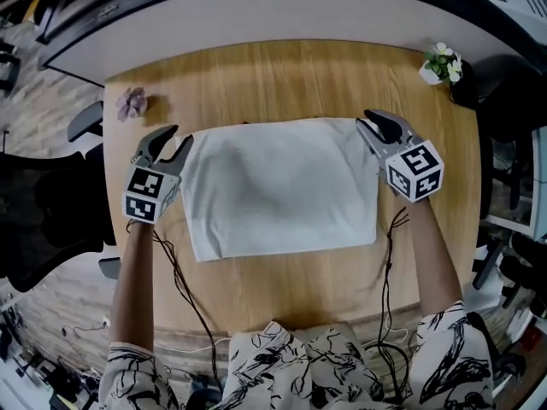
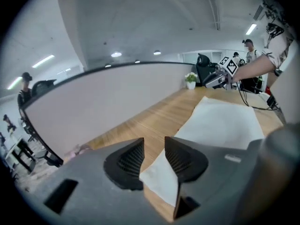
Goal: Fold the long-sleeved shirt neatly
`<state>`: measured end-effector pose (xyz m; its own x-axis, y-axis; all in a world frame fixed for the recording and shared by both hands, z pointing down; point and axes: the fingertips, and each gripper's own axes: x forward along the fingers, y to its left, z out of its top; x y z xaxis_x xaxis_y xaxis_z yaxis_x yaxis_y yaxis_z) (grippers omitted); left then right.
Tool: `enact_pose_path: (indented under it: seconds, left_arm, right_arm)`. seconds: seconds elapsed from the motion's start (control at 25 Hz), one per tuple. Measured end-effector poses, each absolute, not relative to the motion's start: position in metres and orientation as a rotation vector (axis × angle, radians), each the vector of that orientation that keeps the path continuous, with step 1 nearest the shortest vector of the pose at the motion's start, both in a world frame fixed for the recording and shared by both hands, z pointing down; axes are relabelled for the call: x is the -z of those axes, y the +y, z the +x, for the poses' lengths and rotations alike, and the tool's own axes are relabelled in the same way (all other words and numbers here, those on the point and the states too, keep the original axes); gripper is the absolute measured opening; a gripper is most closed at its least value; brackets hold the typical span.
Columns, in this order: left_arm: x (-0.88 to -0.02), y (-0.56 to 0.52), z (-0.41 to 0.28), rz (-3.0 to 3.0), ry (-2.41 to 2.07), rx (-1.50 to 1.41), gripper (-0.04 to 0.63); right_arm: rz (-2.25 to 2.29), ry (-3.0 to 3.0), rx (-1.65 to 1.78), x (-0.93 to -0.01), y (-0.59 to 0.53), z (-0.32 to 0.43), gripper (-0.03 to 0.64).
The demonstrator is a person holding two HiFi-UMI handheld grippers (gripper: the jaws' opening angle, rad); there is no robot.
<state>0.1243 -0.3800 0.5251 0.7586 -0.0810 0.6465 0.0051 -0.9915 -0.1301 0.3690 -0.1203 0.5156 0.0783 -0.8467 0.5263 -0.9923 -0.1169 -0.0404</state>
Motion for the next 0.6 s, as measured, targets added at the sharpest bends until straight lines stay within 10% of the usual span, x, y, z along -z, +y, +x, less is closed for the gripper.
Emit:
enact_pose_path:
  seconds: [0.2, 0.6]
  left_arm:
    - [-0.425, -0.337, 0.079, -2.917, 0.265, 0.719, 0.01]
    - [-0.269, -0.242, -0.012, -3.103, 0.603, 0.185, 0.006]
  right_arm:
    - [2.389, -1.837, -0.409, -0.414, -0.058, 0.36, 0.006]
    - [2.596, -1.847, 0.002, -0.273, 0.035, 0.287, 0.006]
